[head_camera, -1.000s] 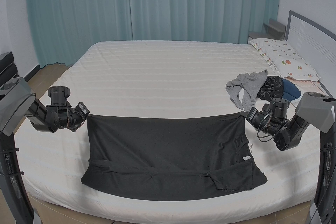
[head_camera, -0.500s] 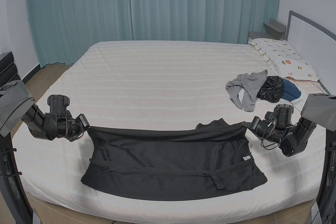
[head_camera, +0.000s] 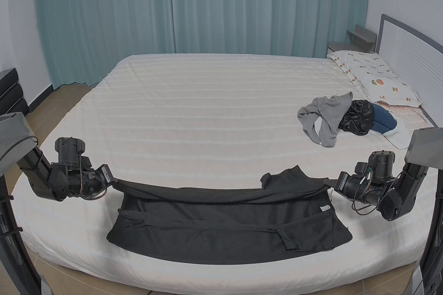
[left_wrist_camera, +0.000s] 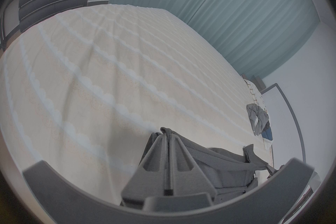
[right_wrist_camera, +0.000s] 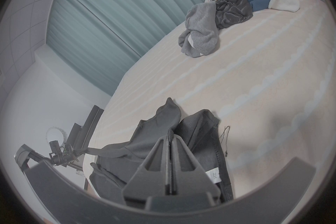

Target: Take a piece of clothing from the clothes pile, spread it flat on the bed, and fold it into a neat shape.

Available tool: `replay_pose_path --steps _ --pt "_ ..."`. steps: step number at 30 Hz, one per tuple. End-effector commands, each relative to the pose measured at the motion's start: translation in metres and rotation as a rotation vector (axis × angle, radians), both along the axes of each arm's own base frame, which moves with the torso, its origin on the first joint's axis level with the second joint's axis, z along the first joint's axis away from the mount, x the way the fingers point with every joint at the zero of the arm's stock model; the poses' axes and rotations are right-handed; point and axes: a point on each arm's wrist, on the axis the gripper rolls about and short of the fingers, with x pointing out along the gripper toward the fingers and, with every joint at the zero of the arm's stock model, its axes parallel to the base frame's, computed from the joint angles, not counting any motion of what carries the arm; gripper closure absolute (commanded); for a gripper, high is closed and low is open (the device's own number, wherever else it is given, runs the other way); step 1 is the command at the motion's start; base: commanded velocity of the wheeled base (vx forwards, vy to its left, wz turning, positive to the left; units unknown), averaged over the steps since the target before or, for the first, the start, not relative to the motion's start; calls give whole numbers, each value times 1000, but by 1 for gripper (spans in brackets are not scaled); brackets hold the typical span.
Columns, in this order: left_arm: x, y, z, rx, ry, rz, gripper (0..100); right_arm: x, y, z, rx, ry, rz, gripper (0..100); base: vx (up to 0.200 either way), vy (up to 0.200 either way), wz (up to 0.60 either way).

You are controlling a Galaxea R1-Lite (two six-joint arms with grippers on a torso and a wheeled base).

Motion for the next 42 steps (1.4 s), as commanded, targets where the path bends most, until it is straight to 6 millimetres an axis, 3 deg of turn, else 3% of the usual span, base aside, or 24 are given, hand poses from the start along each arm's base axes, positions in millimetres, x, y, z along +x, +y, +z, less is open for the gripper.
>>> replay_pose_path --steps 1,5,9,16,17,18,30,35,36,42 --pt "-17 2 -8 0 15 9 100 -24 -1 -4 -8 7 4 100 0 0 0" --pt "-26 1 -12 -2 30 8 100 -36 -1 -10 -12 18 9 100 0 0 0" --pt "-38 -1 -19 -31 62 -21 100 -48 -2 -30 -41 41 21 100 0 0 0" --pt "-44 -2 -25 -43 84 -29 100 -58 -3 -45 -61 58 30 100 0 0 0" --pt "-44 -2 -25 -44 84 -31 100 -58 -4 -45 -61 58 28 0 0 0 0" --pt "-45 -2 -25 -44 85 -32 0 -58 -4 -43 -58 55 27 0 0 0 0" --pt "-40 2 -9 -46 23 -12 0 -41 -23 6 59 -119 -38 0 0 0 0" --pt "-19 2 2 -104 -24 40 0 -25 -24 2 84 -78 -47 0 0 0 0" --pt "-7 2 5 -150 -36 76 0 -16 -22 0 108 -41 -49 0 0 0 0" --pt "27 1 -14 -178 9 89 0 8 -18 -9 174 55 -72 0 0 0 0"
